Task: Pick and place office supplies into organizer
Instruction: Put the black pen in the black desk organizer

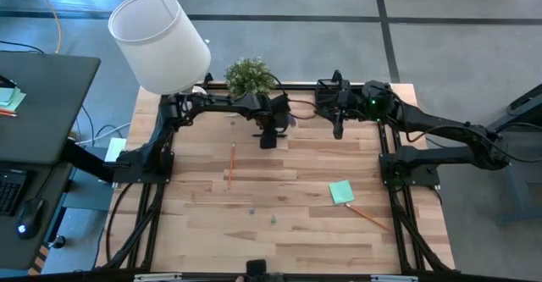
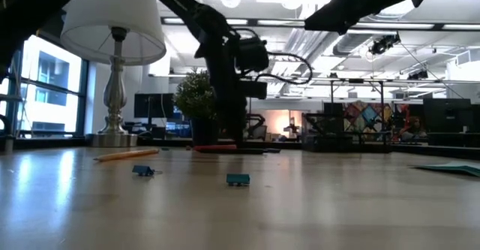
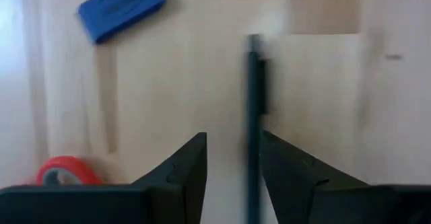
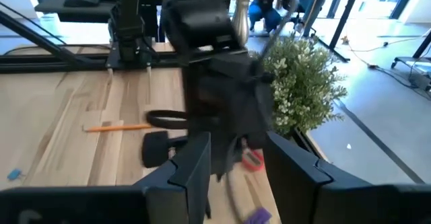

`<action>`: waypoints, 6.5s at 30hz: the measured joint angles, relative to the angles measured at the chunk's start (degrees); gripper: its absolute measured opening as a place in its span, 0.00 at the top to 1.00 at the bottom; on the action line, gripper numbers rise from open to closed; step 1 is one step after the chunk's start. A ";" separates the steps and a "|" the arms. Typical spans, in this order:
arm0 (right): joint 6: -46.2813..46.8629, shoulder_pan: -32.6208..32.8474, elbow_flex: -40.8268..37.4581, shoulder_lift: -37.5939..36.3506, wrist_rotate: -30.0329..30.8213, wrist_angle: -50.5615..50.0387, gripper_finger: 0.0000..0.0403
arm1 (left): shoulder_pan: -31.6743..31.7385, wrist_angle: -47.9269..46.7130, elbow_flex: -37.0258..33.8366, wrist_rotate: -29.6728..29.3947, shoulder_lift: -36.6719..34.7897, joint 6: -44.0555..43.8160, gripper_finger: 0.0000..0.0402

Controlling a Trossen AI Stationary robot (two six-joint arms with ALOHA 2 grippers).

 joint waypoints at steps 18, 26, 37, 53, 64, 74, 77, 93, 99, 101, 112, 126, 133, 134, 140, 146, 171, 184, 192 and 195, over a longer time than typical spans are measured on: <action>0.52 0.00 0.00 -0.02 -0.24 0.26 0.68 | 0.21 -0.52 -0.02 1.41 0.05 -4.19 0.86; 1.42 0.00 0.00 -0.02 -0.62 0.22 0.68 | 0.26 -0.49 -0.02 1.94 0.05 -7.35 0.91; 1.32 -0.01 0.00 0.00 -1.84 0.29 0.68 | 0.61 -5.72 0.28 4.62 2.50 -7.78 0.99; 0.33 0.00 0.00 0.02 -1.75 -0.72 0.68 | -4.70 -20.43 12.07 8.27 2.55 -10.36 0.99; 1.63 0.00 0.00 0.02 -1.81 -1.07 0.68 | -6.02 -18.25 7.99 3.22 3.31 -13.40 0.61; 1.23 0.00 0.00 0.02 -1.84 -1.07 0.68 | -6.19 -13.78 4.63 1.34 3.37 -13.38 0.62; 1.23 -0.01 0.00 0.02 -1.84 -1.08 0.68 | -6.19 -13.59 4.61 0.56 3.39 -13.49 0.75; 1.34 -0.04 -0.04 -2.76 3.73 -3.78 0.68 | -5.98 -13.68 7.14 -4.17 -3.62 -14.31 0.97; 2.71 -0.04 -0.59 -6.60 8.23 -4.64 0.68 | -6.12 -9.53 6.99 1.83 -12.33 -13.06 0.99; 2.72 -0.04 -2.17 -7.91 8.73 -3.30 0.68 | -6.03 -6.57 6.96 2.33 -15.69 -13.04 0.98; 4.89 -0.16 -11.63 -15.23 0.63 12.83 0.68 | -6.08 20.46 -5.85 10.92 -30.14 -14.23 0.99; 7.95 3.47 -13.81 -3.20 -12.35 27.82 0.68 | -6.13 72.83 -30.24 19.14 -32.30 -31.61 0.99; 10.78 4.42 -13.81 5.22 -10.27 39.67 0.68 | -6.93 74.31 -31.50 19.30 -32.30 -31.66 0.99; 10.84 4.42 -13.81 6.36 -10.37 41.34 0.68 | -7.11 74.35 -31.50 19.12 -32.30 -31.39 0.99; 14.73 4.48 -11.44 13.17 -12.57 46.76 0.68 | -8.25 75.59 -31.50 17.22 -32.32 -29.58 0.99; 15.45 5.50 -7.09 19.13 -18.66 46.47 0.68 | -8.92 75.61 -31.50 15.58 -31.76 -28.09 0.99; 11.85 -0.86 -5.11 19.54 -39.25 32.89 0.68 | -9.45 68.01 -31.50 17.14 -31.23 -22.24 0.99; 9.18 3.06 -5.14 19.54 -42.35 38.78 0.68 | -9.51 68.92 -31.50 17.17 -31.23 -22.24 0.99; 9.18 7.19 -5.18 19.54 -31.59 42.06 0.68 | -9.51 69.33 -31.50 16.58 -31.25 -22.11 0.99; 10.36 7.00 -5.18 19.54 -29.92 41.98 0.68 | -9.47 69.31 -31.50 16.52 -31.25 -22.28 0.99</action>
